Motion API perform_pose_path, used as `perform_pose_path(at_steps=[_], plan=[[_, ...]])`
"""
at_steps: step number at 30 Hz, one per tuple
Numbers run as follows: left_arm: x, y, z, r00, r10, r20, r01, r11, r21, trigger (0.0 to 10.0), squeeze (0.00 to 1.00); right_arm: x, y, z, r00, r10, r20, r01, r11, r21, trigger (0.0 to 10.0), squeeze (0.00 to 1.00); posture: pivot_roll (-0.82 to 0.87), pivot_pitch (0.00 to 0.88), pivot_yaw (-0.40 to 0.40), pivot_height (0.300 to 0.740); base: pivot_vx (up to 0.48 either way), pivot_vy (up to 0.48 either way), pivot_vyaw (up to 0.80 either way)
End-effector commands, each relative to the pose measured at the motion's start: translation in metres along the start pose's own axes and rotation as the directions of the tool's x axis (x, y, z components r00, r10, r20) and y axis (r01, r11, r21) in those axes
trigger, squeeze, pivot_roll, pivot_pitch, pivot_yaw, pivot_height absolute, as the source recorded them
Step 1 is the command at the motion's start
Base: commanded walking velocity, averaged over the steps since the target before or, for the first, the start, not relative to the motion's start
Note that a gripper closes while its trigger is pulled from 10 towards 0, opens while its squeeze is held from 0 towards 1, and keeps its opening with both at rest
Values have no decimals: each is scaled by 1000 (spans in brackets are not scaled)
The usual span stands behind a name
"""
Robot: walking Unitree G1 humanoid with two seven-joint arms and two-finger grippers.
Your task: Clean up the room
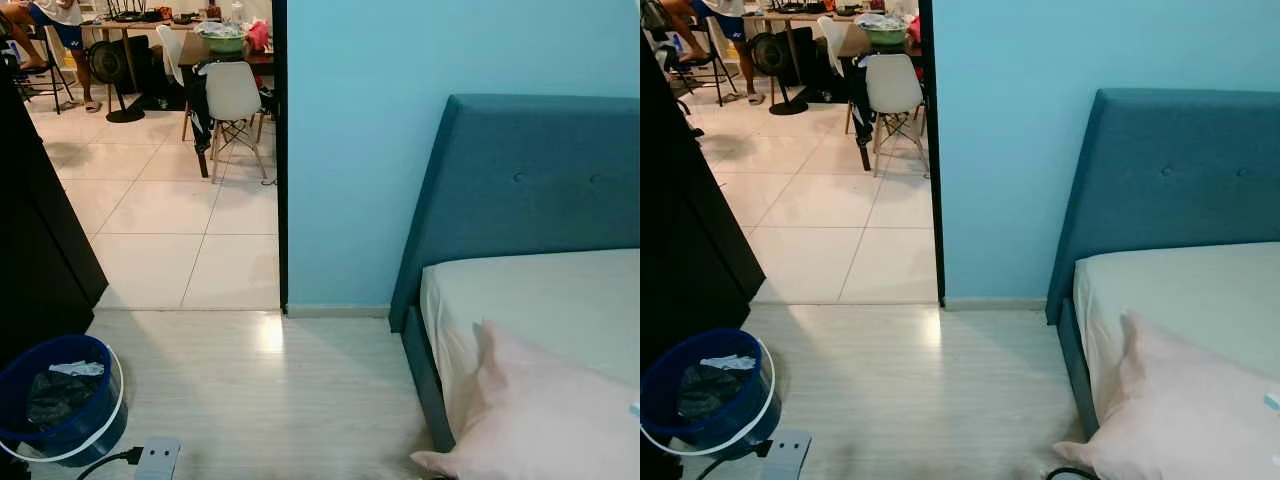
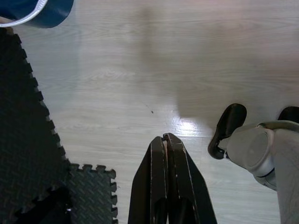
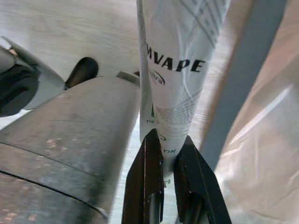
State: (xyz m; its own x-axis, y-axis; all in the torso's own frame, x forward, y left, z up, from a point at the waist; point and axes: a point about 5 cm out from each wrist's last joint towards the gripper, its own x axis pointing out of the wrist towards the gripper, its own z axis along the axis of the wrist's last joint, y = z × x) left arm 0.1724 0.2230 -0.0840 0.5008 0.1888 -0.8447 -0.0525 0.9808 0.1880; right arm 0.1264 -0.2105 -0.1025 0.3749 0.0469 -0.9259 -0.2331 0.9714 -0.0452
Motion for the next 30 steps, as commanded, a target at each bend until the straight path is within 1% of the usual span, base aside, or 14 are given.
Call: perform_pose_path(at_steps=[1, 8, 16, 18, 20, 24, 27, 30], plan=[[0, -2, 0, 1000, -9, -8, 9, 1000, 4, 10000, 0, 0, -2, 3, 1000, 1, 13, -1, 1000, -9, 10000, 0, 67, 0, -53, 740, 0, 0, 550], [0, -3, 1, 1000, -14, -5, 14, 1000, 5, 10000, 0, 1, 1, 13, 999, 6, 31, -5, 1000, -17, 10000, 0, 69, 0, -54, 740, 0, 0, 551], [0, -4, 2, 1000, -20, -3, 20, 1000, 13, 10000, 0, 2, 0, 17, 999, 9, 41, -9, 1000, -19, 10000, 0, 64, 0, -54, 740, 0, 0, 548], [0, -4, 2, 1000, -22, -2, 22, 1000, 17, 10000, 0, 1, -1, 17, 999, 10, 41, -9, 1000, -19, 10000, 0, 64, 0, -55, 740, 0, -300, 550], [1, -4, 3, 1000, -24, -7, 24, 999, 42, 10000, 0, 1, -2, 17, 999, 9, 42, -9, 1000, -19, 10000, 0, 64, 0, -55, 740, 0, -465, 547], [0, -4, 2, 1000, -24, -8, 24, 999, 25, 10000, 0, 1, -3, 17, 999, 10, 43, -9, 1000, -19, 10000, 0, 64, 0, -55, 740, 0, -407, 548], [0, -4, 2, 1000, -17, -3, 17, 1000, 8, 10000, 0, 1, -2, 17, 999, 11, 45, -10, 1000, -20, 10000, 0, 64, 0, -55, 740, 0, 0, 550], [0, -4, 2, 1000, -15, -2, 15, 1000, 10, 10000, 0, 1, -2, 18, 999, 11, 46, -11, 1000, -20, 10000, 0, 64, 0, -55, 740, 0, 0, 550]])
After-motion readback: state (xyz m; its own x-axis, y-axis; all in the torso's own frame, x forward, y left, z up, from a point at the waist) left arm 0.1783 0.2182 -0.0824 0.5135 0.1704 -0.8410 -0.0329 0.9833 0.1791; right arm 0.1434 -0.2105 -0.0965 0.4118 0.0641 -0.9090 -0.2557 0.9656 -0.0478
